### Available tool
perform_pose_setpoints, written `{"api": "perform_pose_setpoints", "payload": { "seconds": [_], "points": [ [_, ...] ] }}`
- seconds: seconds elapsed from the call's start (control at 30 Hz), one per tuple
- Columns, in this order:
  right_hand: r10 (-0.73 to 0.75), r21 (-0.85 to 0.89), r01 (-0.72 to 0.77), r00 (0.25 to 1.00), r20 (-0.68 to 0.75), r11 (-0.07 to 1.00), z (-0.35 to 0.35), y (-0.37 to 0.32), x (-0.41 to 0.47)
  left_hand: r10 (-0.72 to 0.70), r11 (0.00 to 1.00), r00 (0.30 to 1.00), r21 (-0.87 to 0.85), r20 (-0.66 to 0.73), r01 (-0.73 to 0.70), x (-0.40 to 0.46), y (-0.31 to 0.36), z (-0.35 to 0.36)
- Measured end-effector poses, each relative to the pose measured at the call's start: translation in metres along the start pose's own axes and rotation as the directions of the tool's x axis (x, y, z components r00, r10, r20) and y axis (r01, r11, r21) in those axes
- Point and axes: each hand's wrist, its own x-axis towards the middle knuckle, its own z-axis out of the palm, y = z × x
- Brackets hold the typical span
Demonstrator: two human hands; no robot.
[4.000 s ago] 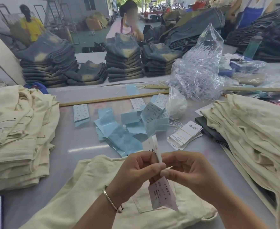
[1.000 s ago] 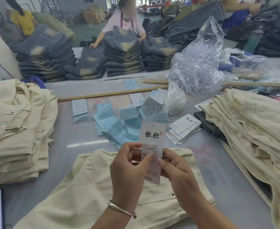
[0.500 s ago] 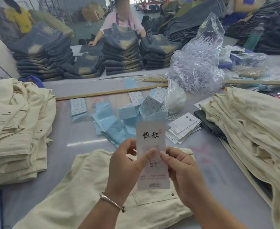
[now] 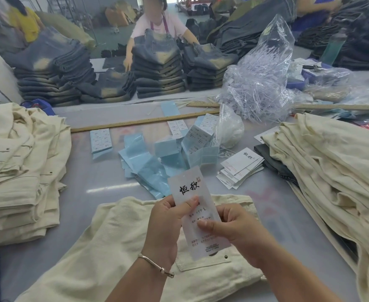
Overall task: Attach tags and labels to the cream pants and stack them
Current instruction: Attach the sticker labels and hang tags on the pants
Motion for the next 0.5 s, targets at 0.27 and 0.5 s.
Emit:
{"api": "perform_pose_setpoints", "payload": {
  "seconds": [0.27,0.5],
  "points": [
    [0.09,-0.113,-0.079,0.992,0.094,0.99,-0.019,0.001,-0.006,-0.081,0.996,0.983,-0.018,0.166,0.086,-0.002,0.004,0.004],
    [-0.089,0.005,0.089,0.993,0.074,0.996,-0.021,0.011,-0.014,-0.045,0.996,0.993,-0.073,0.111,0.053,-0.001,-0.005,0.016]
  ]
}}
